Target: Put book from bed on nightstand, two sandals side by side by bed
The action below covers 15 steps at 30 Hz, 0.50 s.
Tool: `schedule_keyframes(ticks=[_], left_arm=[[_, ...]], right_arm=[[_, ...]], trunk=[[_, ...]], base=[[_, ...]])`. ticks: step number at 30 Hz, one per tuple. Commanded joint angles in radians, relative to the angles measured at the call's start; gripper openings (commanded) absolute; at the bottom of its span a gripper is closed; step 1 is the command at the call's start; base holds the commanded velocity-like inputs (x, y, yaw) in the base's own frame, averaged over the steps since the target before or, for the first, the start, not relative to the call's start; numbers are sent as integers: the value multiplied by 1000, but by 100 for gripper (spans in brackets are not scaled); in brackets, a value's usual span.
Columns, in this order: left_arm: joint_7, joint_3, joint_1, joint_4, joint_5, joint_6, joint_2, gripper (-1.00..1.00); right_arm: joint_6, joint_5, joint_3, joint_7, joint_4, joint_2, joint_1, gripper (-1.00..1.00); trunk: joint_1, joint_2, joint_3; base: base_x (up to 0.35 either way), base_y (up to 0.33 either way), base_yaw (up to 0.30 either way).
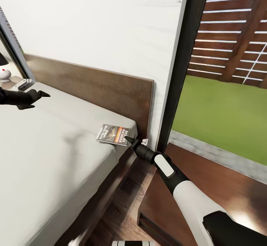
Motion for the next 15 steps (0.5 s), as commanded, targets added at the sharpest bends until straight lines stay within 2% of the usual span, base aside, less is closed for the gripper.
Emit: schedule_keyframes(ticks=[1, 15], left_arm=[[9, -2, 0, -1, 11, 2, 1, 100], [9, -2, 0, -1, 11, 2, 1, 100]], right_arm=[[3, -6, 1, 1, 0, 0, -1, 100], [3, -6, 1, -1, 1, 0, -1, 100]], trunk=[[0, 0, -1], [0, 0, -3]], base=[[0, 0, 0], [0, 0, 0]])
